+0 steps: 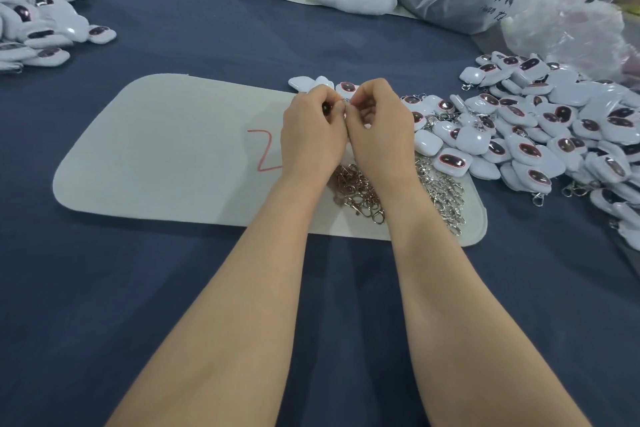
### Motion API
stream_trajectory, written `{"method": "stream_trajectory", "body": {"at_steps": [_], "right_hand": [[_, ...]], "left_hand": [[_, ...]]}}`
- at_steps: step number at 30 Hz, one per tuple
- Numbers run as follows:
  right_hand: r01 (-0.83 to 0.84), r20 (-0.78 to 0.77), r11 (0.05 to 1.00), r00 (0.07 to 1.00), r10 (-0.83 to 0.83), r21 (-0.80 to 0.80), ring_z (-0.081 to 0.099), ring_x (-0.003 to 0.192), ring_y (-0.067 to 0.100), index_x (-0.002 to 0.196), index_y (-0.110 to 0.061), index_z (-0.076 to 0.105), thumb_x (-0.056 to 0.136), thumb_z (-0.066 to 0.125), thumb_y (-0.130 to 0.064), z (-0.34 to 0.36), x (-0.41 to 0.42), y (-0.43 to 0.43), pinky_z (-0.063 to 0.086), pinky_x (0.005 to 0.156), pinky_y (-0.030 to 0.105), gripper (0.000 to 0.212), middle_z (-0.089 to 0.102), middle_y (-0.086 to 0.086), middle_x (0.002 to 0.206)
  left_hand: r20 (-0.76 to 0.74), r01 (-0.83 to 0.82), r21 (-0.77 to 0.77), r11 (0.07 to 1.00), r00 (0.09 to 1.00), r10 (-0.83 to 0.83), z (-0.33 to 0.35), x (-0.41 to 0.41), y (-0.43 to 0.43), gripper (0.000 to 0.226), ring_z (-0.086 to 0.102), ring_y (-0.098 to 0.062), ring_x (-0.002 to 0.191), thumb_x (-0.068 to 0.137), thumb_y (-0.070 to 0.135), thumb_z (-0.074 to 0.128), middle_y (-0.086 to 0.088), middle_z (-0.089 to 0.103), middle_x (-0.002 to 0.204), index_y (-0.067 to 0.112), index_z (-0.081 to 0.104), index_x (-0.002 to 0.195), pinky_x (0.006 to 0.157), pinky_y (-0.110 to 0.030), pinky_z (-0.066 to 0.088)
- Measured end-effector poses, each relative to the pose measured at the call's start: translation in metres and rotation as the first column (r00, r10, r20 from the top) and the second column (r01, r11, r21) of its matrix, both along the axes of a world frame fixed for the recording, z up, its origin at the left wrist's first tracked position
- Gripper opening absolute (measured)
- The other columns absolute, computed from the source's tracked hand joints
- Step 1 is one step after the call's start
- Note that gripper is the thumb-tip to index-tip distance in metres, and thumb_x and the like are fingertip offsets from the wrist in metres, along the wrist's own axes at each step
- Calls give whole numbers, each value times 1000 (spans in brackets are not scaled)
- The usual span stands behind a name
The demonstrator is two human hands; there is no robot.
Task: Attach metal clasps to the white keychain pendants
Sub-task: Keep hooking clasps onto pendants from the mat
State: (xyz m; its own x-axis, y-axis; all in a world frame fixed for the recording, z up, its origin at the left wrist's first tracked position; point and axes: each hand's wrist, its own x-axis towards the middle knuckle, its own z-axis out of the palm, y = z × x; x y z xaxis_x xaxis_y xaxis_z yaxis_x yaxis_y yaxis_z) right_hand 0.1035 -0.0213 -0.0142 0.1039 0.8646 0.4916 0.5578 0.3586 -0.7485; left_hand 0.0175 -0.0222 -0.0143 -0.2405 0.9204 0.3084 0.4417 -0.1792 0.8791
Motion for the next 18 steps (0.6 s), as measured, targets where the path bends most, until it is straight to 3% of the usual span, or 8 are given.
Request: {"method": "stream_trajectory", "body": {"at_steps": [4,8,13,18], "right_hand": [[92,-43,996,995,-91,22,47,62,-2,85,-12,53,84,56,-1,0,3,1,37,63,8,11,55,-6,77],[210,-88,978,974,-209,-7,45,61,0,87,-9,56,84,54,-4,-2,12,5,39,65,14,6,49,-13,70],[218,-60,976,974,-218,-5,44,62,3,84,-15,52,84,54,-4,-4,12,7,39,65,17,11,48,-13,69],[195,-20,981,981,-195,17,45,66,10,84,-14,52,85,53,-3,-5,11,7,35,64,16,10,51,-7,72]], "left_hand": [[64,91,5,996,994,-91,2,-1,1,14,53,-7,69,93,11,53,9,60,82,18,64,91,61,-7,36],[185,190,19,982,964,-190,2,0,-2,39,51,-5,73,91,8,47,16,51,88,23,46,126,69,-15,41],[260,191,-54,980,950,-171,-1,1,2,16,48,1,61,88,16,55,14,48,77,21,43,98,53,-8,35],[218,176,-25,984,962,-166,-2,-1,4,13,47,11,57,88,14,56,17,48,77,19,45,94,55,-6,36]]}}
